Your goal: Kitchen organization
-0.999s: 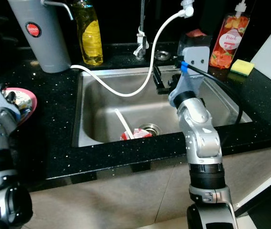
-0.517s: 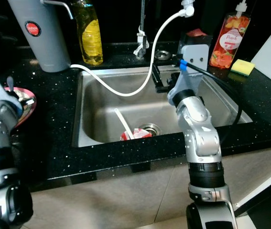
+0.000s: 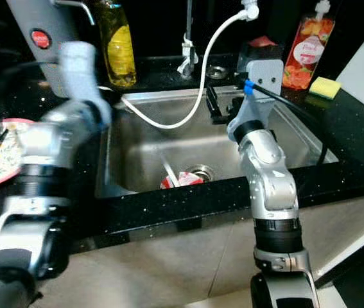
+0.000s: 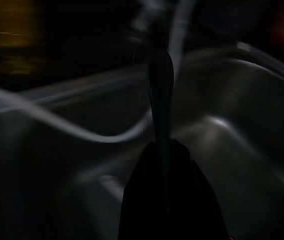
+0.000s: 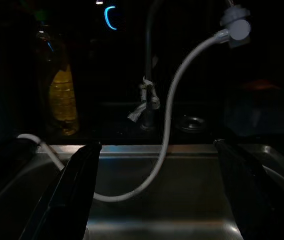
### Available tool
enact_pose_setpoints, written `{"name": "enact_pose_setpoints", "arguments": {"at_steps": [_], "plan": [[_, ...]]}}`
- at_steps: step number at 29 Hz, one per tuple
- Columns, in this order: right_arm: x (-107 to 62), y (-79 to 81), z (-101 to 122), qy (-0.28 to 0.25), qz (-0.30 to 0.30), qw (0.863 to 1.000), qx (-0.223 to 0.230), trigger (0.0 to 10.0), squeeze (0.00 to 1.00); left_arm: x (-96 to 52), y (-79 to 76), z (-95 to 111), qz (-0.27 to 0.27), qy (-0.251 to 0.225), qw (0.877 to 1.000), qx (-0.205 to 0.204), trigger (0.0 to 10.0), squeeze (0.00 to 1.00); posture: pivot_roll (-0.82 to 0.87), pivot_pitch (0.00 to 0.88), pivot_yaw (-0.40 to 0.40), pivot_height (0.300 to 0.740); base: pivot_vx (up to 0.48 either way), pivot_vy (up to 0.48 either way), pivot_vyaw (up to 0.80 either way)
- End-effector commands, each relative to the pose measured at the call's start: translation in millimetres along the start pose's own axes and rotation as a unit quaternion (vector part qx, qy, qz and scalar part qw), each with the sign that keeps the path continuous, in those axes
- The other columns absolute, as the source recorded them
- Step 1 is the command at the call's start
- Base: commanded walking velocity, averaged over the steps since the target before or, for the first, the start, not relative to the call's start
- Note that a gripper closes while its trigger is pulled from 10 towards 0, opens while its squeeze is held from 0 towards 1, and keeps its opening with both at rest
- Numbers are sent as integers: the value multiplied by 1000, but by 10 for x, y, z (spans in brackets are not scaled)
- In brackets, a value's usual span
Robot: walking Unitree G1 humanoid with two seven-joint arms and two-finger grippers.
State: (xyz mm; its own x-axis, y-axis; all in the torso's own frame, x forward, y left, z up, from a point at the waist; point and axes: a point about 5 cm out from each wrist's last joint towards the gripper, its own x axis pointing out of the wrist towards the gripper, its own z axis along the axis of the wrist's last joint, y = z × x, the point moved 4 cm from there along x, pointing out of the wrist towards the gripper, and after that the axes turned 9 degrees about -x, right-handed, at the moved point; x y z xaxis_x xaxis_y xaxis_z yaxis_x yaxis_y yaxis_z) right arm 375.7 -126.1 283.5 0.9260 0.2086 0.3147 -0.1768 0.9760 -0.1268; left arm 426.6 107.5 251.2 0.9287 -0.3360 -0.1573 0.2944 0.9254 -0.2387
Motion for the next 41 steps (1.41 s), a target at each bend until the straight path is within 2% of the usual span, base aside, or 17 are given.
{"name": "enact_pose_setpoints", "arguments": {"at_steps": [1,2,3,4,5,6,8,10,13,15,16,20,24,28,30,32,41], "plan": [[-14,-20,52,-12,-6,1000,3,10000,0,52,-92,42,-6,-5,1000,18,10000,0,4,0,10,740,0,0,0],[-19,-24,42,-10,-6,1000,3,10000,0,71,-127,-1,-7,2,999,38,10000,0,5,0,11,740,0,0,0],[-22,-26,39,-10,-6,1000,3,10000,0,56,-167,-39,-15,4,994,105,10000,0,7,0,9,740,0,0,0],[-23,-26,38,-9,-6,1000,3,10000,0,38,-197,-77,-23,6,988,153,10000,0,7,0,9,740,0,0,0],[-24,-27,38,-9,-6,1000,3,10000,0,30,-220,-106,-31,10,982,184,10000,0,7,0,9,740,0,0,0],[-18,-22,37,-9,-5,1000,4,10000,0,-15,-174,-122,-30,7,975,222,10000,0,15,0,0,740,0,0,0],[-9,-11,30,-8,-2,1000,6,10000,0,-97,-61,-129,-25,1,966,257,10000,0,30,0,-9,740,0,0,0],[-5,-6,26,-8,-1,1000,7,10000,0,-133,-12,-129,-23,-1,963,267,10000,0,30,0,-9,740,0,0,0],[21,35,16,-7,5,1000,11,10000,0,-251,137,-187,-22,0,970,241,10000,0,42,0,-21,740,0,0,0],[30,56,22,-8,8,1000,12,10000,0,-265,160,-221,-18,2,973,230,10000,0,42,0,-21,740,0,0,0],[39,88,46,-11,13,1000,12,10000,0,-256,119,-309,-22,7,976,219,10000,0,25,0,-18,740,0,0,0],[21,76,60,-12,13,1000,9,10000,0,-228,23,-348,-33,2,977,211,10000,0,14,0,-13,740,0,0,0],[-35,-2,34,-7,0,1000,6,10000,0,-213,-14,-260,-27,-21,982,188,10000,0,7,0,-1,740,0,0,0],[-34,24,22,-7,0,1000,10,10000,0,-223,-27,-200,-26,-37,987,156,10000,0,7,0,-1,740,0,0,0],[-28,48,23,-8,2,1000,11,10000,0,-230,-1,-185,-15,-42,986,158,10000,0,14,0,3,740,0,0,0],[-22,84,21,-9,6,1000,13,10000,0,-257,95,-225,7,-36,984,172,10000,0,14,0,5,740,0,0,0],[-31,79,-8,-3,8,1000,12,10000,0,-279,113,-313,7,-28,987,158,10000,0,19,0,-5,740,0,0,0]]}}
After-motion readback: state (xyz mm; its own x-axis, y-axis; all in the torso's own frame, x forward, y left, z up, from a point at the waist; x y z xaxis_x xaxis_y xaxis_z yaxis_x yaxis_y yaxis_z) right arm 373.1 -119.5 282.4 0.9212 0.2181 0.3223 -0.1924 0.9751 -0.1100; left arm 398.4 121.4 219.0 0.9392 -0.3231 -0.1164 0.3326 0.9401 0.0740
